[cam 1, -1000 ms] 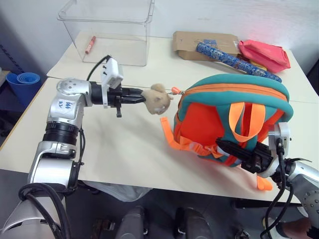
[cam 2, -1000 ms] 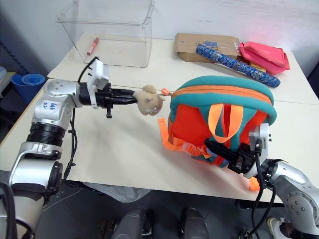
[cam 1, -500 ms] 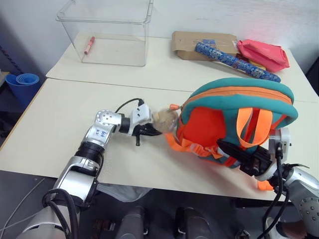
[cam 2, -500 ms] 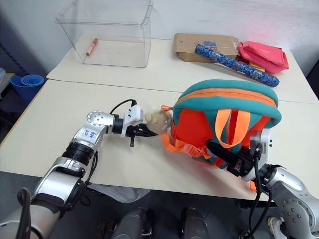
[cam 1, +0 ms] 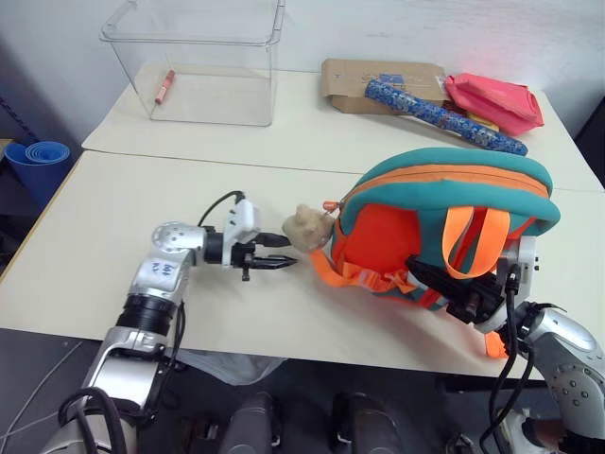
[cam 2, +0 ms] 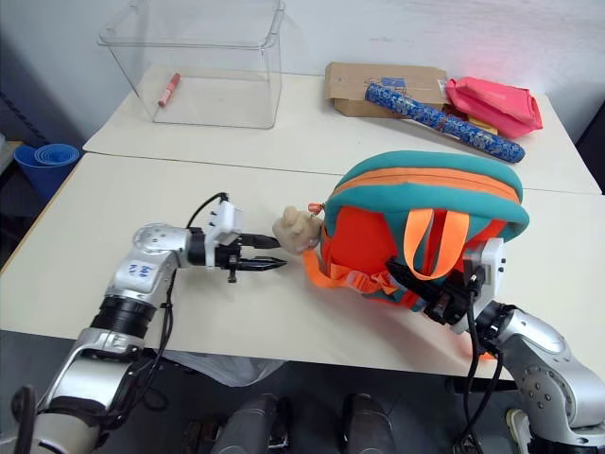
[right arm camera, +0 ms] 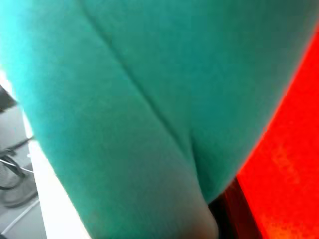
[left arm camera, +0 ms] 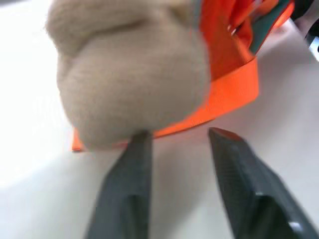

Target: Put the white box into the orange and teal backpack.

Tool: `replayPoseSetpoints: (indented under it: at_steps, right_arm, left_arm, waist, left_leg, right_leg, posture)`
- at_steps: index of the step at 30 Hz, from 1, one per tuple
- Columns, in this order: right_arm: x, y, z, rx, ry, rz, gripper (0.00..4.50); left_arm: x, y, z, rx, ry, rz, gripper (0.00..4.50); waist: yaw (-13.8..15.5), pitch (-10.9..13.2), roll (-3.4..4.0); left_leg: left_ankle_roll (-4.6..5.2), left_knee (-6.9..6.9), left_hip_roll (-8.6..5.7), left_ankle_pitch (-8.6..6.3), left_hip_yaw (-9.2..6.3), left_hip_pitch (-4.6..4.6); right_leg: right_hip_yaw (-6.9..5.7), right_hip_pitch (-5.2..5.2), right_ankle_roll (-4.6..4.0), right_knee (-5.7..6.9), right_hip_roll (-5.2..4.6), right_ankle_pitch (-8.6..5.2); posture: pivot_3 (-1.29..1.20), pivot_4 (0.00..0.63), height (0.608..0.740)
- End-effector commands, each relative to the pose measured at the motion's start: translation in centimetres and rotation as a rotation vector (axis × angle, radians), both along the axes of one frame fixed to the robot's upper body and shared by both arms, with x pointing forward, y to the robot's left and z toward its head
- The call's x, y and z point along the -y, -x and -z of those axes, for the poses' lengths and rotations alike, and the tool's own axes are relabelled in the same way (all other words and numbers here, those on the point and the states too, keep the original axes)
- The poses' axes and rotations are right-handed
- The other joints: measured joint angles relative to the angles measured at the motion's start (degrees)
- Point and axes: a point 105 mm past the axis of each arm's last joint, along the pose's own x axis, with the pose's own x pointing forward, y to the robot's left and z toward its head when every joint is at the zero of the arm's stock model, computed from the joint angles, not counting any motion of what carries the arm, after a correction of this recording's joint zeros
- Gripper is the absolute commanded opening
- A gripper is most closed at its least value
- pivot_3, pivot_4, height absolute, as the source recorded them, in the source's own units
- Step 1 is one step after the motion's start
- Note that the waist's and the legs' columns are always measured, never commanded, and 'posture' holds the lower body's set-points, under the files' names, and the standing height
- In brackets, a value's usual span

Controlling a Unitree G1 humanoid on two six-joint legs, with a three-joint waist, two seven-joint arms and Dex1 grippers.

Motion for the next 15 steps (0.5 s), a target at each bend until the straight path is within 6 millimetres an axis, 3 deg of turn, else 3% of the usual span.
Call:
replayPoseSetpoints:
  at_steps: [1,3,6,9,10,15]
  right_arm:
    - [-0.5,1.3,-0.6,0.102,0.174,-0.075,1.63]
    - [0.9,2.2,-1.0,0.121,0.241,-0.064,2.24]
    - [3.3,3.5,-1.0,0.104,0.313,-0.039,3.27]
    - [6.0,4.2,-1.3,0.125,0.367,0.036,4.19]
    - [7.6,4.6,-1.0,0.124,0.409,0.067,4.48]
    - [13.0,4.8,-0.8,0.206,0.586,0.216,4.48]
  left_arm:
    - [-1.8,1.9,-1.2,0.036,0.014,0.023,3.09]
    - [-4.2,3.0,-0.9,0.045,-0.023,-0.023,3.64]
    - [-6.0,4.7,-1.2,0.054,0.011,-0.063,4.5]
    - [-7.2,5.4,-3.0,0.026,0.171,-0.182,4.5]
    - [-8.1,6.2,-2.3,0.044,0.118,-0.2,4.5]
    - [-9.9,9.0,0.1,0.039,-0.042,-0.252,4.5]
  waist:
    - [0.02,0.0,0.01]
    - [0.02,0.0,0.01]
    - [0.09,0.01,0.03]
    - [0.44,0.01,0.03]
    - [0.39,0.01,0.03]
    - [0.04,0.07,0.16]
  left_leg:
    - [0.0,0.0,0.0,0.0,0.0,0.0]
    - [0.0,0.0,0.0,0.0,0.01,0.0]
    - [-0.02,-0.06,0.04,-0.03,0.0,0.03]
    - [0.01,-0.03,0.04,-0.03,-0.12,0.08]
    - [0.01,-0.01,0.03,-0.04,-0.2,0.09]
    - [-0.11,-0.27,0.04,-0.33,-0.04,0.68]
  right_leg:
    - [0.0,0.01,0.0,-0.01,0.03,0.0]
    - [0.0,0.01,0.0,-0.02,0.04,0.0]
    - [0.1,0.03,-0.01,-0.07,-0.05,-0.01]
    - [0.08,0.2,0.0,-0.21,-0.22,0.0]
    - [0.04,0.26,0.0,-0.27,-0.27,0.0]
    - [0.05,0.64,-0.12,-0.52,-0.3,-0.07]
  posture:
    - [0.0,0.15,0.74]
    - [0.0,0.15,0.74]
    - [0.0,0.15,0.74]
    - [0.0,0.15,0.74]
    - [0.0,0.15,0.74]
    - [0.0,0.15,0.74]
